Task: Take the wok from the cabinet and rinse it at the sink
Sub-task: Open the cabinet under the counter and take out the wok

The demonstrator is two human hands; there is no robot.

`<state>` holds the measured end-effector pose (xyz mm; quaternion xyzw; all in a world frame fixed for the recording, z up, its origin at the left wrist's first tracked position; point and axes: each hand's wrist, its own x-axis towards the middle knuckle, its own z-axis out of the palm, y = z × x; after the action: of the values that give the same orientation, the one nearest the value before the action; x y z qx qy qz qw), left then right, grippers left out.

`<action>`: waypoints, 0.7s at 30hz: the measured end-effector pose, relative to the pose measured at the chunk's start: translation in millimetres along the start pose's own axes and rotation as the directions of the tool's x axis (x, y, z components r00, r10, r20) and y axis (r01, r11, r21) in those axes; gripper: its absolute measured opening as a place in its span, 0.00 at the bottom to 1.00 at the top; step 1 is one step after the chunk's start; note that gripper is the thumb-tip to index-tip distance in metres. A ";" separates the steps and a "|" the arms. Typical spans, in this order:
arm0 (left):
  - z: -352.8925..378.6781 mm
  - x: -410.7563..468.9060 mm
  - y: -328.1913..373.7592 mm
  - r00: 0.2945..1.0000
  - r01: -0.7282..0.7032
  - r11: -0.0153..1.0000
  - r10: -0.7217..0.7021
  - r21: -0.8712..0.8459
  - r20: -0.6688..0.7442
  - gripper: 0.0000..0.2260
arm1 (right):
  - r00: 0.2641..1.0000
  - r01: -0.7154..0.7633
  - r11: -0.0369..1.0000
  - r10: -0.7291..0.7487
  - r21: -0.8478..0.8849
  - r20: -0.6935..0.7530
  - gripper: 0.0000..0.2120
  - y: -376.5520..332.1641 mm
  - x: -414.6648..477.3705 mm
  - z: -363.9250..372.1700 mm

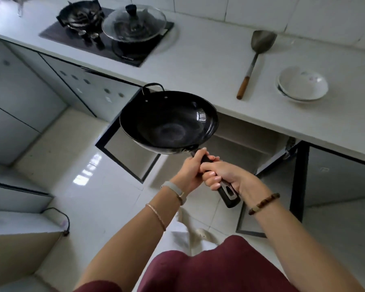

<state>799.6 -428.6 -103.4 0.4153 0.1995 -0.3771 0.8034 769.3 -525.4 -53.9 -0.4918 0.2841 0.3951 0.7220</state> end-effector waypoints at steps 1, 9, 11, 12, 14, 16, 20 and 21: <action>3.5 -4.4 7.8 1.000 -0.023 1.000 0.023 0.003 0.009 0.12 | 1.000 0.015 1.000 -0.015 -0.005 0.015 0.19 -6.1 -3.7 3.2; 33.9 -5.2 80.9 0.987 -0.153 0.982 0.146 0.106 0.072 0.12 | 0.985 0.159 0.987 -0.157 -0.024 0.074 0.19 -66.0 -12.2 17.8; 39.6 3.9 101.5 0.986 -0.152 0.974 0.137 0.168 0.099 0.12 | 0.980 0.182 0.983 -0.183 0.023 0.076 0.18 -83.3 -5.3 17.7; 41.9 10.0 111.9 0.985 -0.154 0.968 0.133 0.197 0.114 0.12 | 0.978 0.190 0.981 -0.194 0.049 0.080 0.18 -92.4 -1.1 17.2; 46.7 26.4 132.3 0.983 -0.154 0.958 0.123 0.243 0.137 0.11 | 0.973 0.211 0.974 -0.217 0.087 0.072 0.17 -111.9 10.3 15.1; 51.0 46.9 151.2 0.984 -0.128 0.956 0.090 0.265 0.153 0.11 | 0.971 0.228 0.966 -0.235 0.119 0.045 0.17 -132.1 23.3 12.8; 59.5 93.9 186.7 0.983 -0.059 0.956 0.005 0.289 0.184 0.13 | 0.963 0.270 0.953 -0.267 0.136 -0.043 0.16 -176.0 52.9 8.0; 61.6 106.4 195.2 0.982 -0.044 0.955 -0.013 0.295 0.188 0.13 | 0.961 0.276 0.952 -0.269 0.136 -0.069 0.16 -187.4 61.1 6.1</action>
<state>1018.4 -453.4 -34.5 0.4956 0.0607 -0.4339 0.7499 960.8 -540.1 -9.5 -0.4824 0.2594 0.2579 0.7960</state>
